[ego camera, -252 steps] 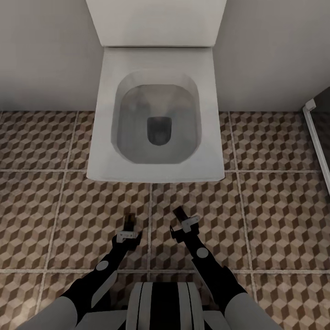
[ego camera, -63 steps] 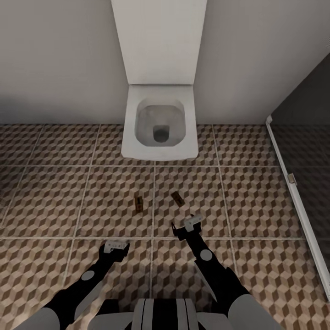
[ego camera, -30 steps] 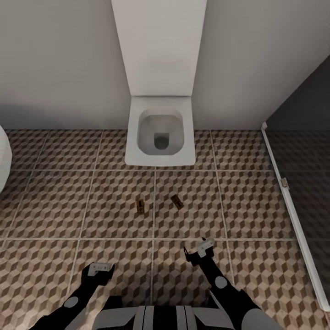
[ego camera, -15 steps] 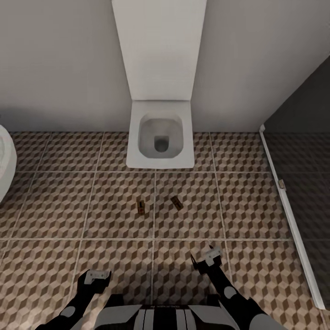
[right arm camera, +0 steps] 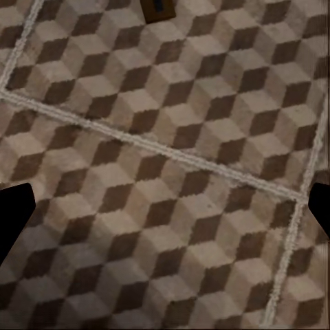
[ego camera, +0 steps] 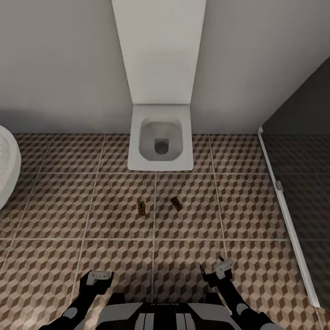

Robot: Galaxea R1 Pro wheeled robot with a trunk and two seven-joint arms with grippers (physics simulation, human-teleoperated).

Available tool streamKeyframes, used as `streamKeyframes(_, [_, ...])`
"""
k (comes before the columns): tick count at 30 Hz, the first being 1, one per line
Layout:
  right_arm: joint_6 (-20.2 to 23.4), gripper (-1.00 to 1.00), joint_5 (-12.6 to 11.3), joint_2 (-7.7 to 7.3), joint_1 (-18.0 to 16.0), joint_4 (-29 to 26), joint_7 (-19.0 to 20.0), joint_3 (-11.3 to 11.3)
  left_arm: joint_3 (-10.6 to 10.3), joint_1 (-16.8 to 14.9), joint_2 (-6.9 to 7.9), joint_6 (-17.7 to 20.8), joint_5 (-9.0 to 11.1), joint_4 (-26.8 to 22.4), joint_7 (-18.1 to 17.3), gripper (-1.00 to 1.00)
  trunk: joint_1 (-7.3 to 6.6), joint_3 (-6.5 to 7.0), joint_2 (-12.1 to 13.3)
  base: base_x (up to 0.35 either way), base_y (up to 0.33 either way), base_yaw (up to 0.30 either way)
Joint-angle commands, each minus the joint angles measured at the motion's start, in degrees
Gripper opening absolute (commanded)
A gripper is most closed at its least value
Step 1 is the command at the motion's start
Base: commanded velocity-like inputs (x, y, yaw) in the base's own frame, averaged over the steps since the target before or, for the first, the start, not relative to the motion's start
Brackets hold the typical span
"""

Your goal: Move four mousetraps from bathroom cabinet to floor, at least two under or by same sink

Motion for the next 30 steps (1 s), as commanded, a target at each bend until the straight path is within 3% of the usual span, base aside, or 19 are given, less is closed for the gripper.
streamKeyframes(1, [-0.7, 1.0, 0.2, -0.05, 0.0, 0.6, -0.4, 0.2, -0.5, 0.0, 0.03, -0.2, 0.2, 0.0, 0.4, 1.0, -0.23, 0.17, 0.4, 0.0, 0.0, 0.0])
streamKeyframes(11, [-5.6, 1.0, -0.9, -0.24, 0.0, 3.8, -0.4, 0.2, -0.5, 0.3, -0.64, -0.2, 0.2, 0.0, 0.4, 1.0, -2.42, 1.96, 4.4, 0.0, 0.0, 0.0])
streamKeyframes(30, [-6.6, 1.0, -1.2, -1.5, 0.0, 4.8, -0.3, 0.2, -0.6, 0.7, -1.65, -0.3, 0.2, 2.1, 0.2, 1.0, -6.6, 5.37, 12.0, 0.0, 0.0, 0.0])
